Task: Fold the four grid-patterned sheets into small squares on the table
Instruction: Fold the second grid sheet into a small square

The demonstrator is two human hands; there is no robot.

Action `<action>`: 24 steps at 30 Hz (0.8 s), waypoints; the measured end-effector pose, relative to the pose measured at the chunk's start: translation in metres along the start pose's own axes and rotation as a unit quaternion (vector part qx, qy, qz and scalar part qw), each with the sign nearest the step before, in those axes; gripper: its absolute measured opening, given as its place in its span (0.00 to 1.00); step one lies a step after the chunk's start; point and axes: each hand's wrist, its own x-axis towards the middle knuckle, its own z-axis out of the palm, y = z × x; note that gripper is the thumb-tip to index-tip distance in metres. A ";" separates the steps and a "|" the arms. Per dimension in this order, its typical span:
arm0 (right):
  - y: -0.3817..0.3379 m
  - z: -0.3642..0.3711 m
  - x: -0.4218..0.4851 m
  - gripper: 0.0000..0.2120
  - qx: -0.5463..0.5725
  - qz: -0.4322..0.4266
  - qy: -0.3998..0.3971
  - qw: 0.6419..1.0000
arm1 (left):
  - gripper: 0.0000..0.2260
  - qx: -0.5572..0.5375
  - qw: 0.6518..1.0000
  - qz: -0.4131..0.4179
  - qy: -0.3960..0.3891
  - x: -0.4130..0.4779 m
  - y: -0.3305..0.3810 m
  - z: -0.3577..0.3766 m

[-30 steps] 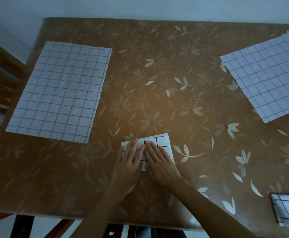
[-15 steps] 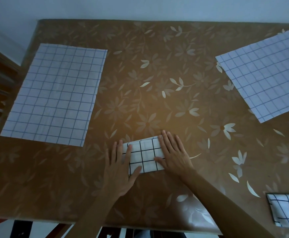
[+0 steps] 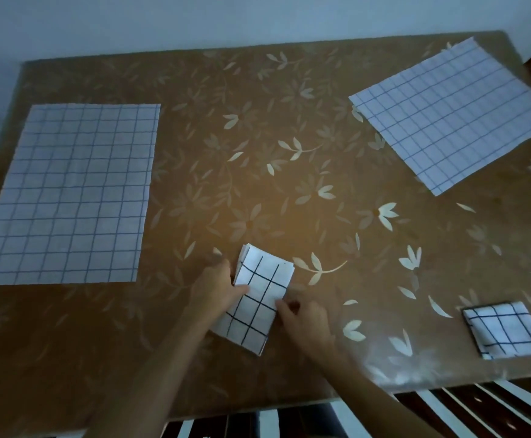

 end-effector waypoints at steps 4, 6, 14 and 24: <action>-0.009 0.008 0.006 0.06 0.079 0.047 -0.005 0.996 | 0.10 -0.169 0.985 -0.017 -0.037 -0.016 -0.024 0.007; -0.011 0.011 0.003 0.05 0.103 0.042 -0.014 0.994 | 0.08 -0.230 0.972 -0.009 -0.041 -0.025 -0.033 0.005; -0.031 -0.007 -0.027 0.12 0.259 0.009 -0.093 0.961 | 0.14 -0.360 0.924 0.043 -0.123 -0.058 -0.062 -0.026; -0.046 -0.026 -0.055 0.11 0.323 -0.012 -0.091 0.942 | 0.15 -0.388 0.905 0.078 -0.158 -0.074 -0.077 -0.055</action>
